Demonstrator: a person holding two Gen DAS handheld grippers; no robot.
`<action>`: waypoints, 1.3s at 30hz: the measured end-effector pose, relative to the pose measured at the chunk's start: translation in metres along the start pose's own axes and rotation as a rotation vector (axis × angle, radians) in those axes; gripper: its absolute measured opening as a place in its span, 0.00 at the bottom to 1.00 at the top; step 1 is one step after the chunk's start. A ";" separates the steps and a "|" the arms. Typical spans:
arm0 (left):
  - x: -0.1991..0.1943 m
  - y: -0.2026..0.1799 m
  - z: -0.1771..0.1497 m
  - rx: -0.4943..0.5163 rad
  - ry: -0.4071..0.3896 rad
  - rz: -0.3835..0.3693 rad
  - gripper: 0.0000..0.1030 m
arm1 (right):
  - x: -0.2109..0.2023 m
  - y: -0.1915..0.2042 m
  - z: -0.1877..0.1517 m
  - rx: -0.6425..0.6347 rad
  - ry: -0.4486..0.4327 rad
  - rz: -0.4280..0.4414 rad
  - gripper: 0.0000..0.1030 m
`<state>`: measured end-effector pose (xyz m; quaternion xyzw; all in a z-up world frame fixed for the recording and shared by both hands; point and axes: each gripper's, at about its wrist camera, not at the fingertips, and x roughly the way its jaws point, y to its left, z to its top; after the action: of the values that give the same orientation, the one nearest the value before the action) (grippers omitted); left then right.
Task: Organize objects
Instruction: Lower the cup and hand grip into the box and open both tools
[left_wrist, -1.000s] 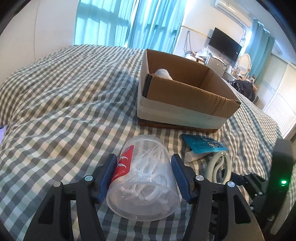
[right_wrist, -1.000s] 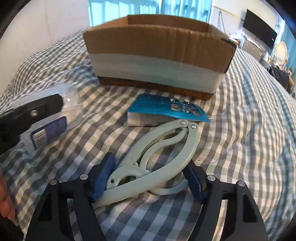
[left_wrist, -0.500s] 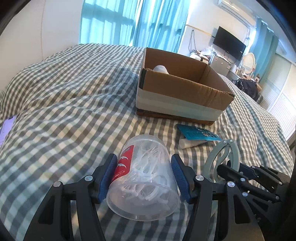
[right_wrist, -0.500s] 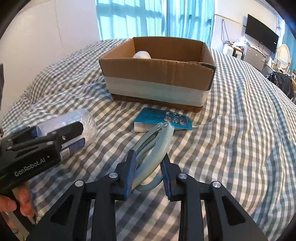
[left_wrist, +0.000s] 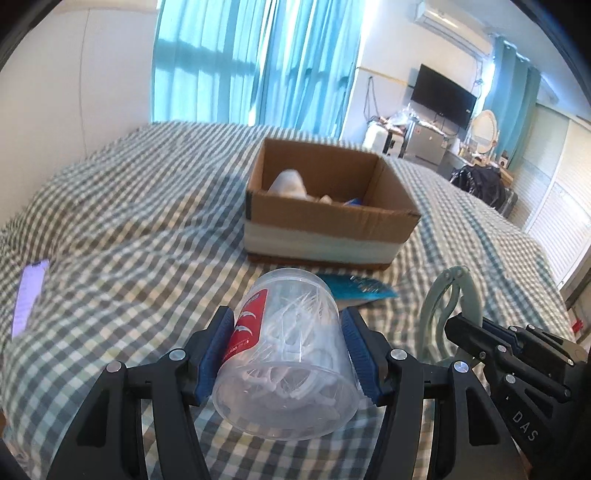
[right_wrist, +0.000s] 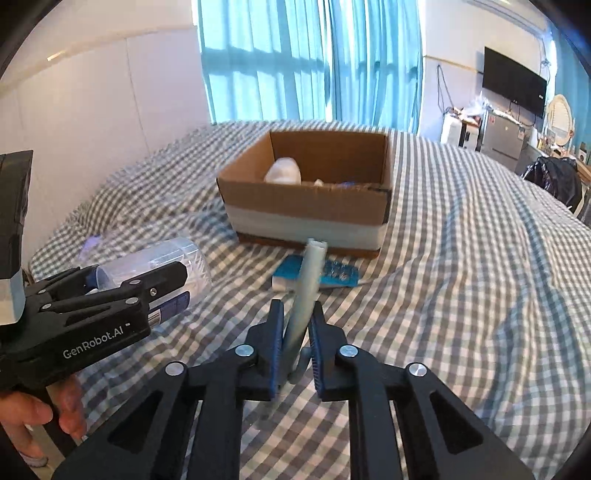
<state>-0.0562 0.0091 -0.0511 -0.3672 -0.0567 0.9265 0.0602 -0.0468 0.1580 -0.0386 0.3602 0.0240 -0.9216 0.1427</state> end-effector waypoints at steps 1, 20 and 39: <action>-0.004 -0.003 0.004 0.002 -0.012 -0.003 0.60 | -0.006 -0.002 0.002 0.000 -0.016 -0.004 0.10; -0.016 -0.041 0.127 0.087 -0.223 0.023 0.60 | -0.046 -0.023 0.143 -0.111 -0.260 -0.015 0.10; 0.150 -0.039 0.178 0.166 -0.125 0.089 0.60 | 0.143 -0.078 0.207 -0.092 -0.088 0.098 0.10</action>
<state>-0.2840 0.0601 -0.0170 -0.3045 0.0331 0.9509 0.0457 -0.3050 0.1670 0.0137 0.3134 0.0422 -0.9263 0.2050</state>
